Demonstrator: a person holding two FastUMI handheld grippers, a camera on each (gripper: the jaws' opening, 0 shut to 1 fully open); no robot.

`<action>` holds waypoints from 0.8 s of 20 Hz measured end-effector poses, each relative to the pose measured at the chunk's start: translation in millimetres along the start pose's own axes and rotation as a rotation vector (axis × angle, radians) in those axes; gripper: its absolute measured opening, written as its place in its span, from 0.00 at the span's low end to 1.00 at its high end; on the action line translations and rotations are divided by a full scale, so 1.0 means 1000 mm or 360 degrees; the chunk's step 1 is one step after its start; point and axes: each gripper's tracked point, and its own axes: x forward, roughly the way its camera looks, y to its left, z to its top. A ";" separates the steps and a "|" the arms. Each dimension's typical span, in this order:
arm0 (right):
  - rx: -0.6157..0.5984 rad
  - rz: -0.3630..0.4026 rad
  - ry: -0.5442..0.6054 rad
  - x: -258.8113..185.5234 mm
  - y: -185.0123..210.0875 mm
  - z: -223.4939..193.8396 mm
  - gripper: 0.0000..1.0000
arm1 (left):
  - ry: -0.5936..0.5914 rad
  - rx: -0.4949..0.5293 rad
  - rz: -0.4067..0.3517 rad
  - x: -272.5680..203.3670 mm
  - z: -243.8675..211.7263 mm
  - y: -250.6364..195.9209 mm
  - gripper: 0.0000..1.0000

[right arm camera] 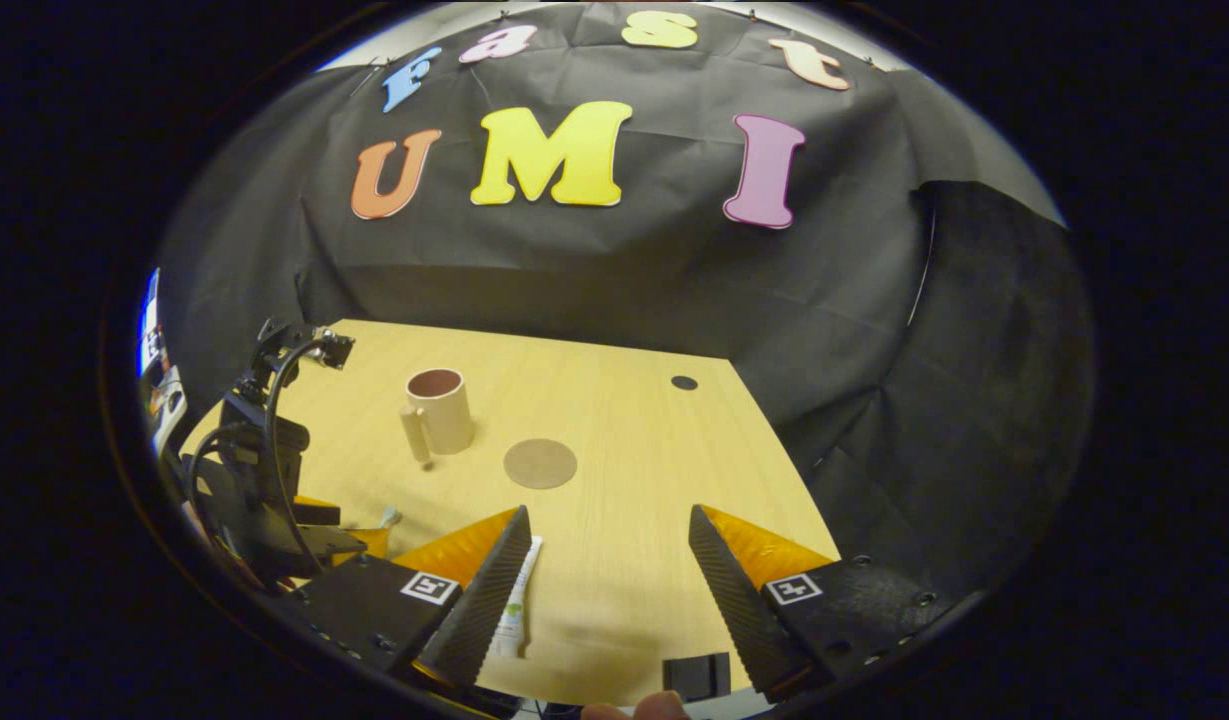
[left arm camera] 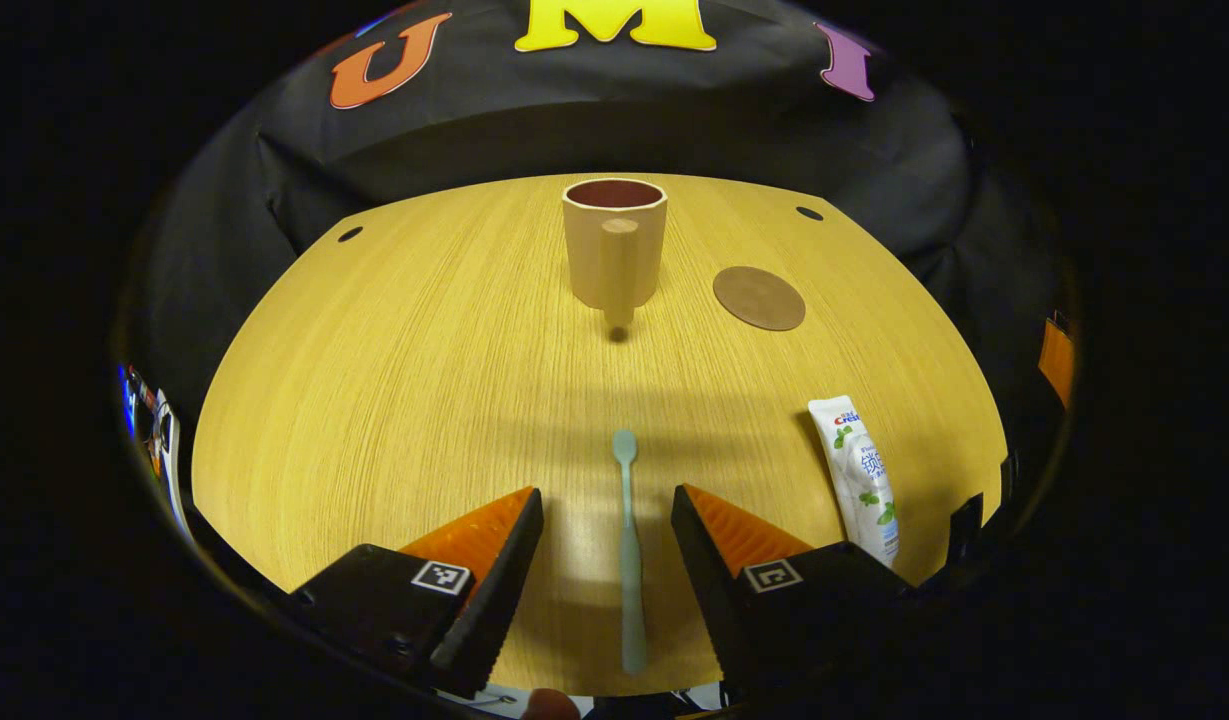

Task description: Put the toothbrush and toothpaste on the desktop into the cup, then pick up the cup and place it on the coaster on the desktop.

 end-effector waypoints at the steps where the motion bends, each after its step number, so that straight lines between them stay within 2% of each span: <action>1: 0.0003 -0.0005 0.0004 -0.001 0.000 -0.001 0.93 | 0.0020 -0.0011 -0.0007 0.001 -0.003 -0.001 0.76; 3: 0.0019 -0.0012 0.0010 -0.002 0.001 0.000 0.95 | 0.0059 -0.0027 -0.0008 0.006 -0.009 -0.002 0.70; 4: 0.0022 -0.0014 0.0010 -0.003 0.001 -0.001 0.95 | 0.0078 -0.0029 -0.0002 0.008 -0.011 -0.002 0.74; 6: 0.0014 -0.0016 0.0009 -0.003 0.003 -0.001 0.95 | 0.0111 -0.0035 0.0005 0.012 -0.016 -0.002 0.65; 7: 0.0011 -0.0016 0.0009 -0.003 0.002 0.000 0.95 | 0.0107 -0.0033 0.0010 0.012 -0.015 -0.002 0.69; 8: 0.0010 -0.0017 0.0009 -0.003 0.002 0.000 0.95 | 0.0108 -0.0030 0.0007 0.014 -0.015 -0.003 0.68; 9: 0.0011 -0.0020 0.0010 -0.003 0.002 0.001 0.95 | 0.0116 -0.0030 0.0014 0.013 -0.015 -0.003 0.60; 10: 0.0012 -0.0021 0.0012 -0.004 0.002 -0.001 0.95 | 0.0114 -0.0039 0.0023 0.014 -0.014 -0.002 0.58; 11: 0.0006 -0.0024 0.0019 -0.004 0.002 -0.001 0.95 | 0.0118 -0.0051 0.0029 0.013 -0.014 -0.003 0.61; 13: -0.0006 -0.0025 0.0030 -0.005 0.001 -0.002 0.95 | 0.0125 -0.0068 0.0049 0.014 -0.013 -0.001 0.37; 14: -0.0008 -0.0024 0.0031 -0.005 0.001 -0.003 0.95 | 0.0124 -0.0073 0.0060 0.014 -0.012 0.000 0.32; 15: -0.0009 -0.0023 0.0030 -0.005 0.002 -0.002 0.95 | 0.0125 -0.0072 0.0065 0.014 -0.013 0.001 0.21; 16: -0.0010 -0.0021 0.0032 -0.003 0.002 -0.002 0.95 | 0.0128 -0.0072 0.0067 0.015 -0.012 0.001 0.18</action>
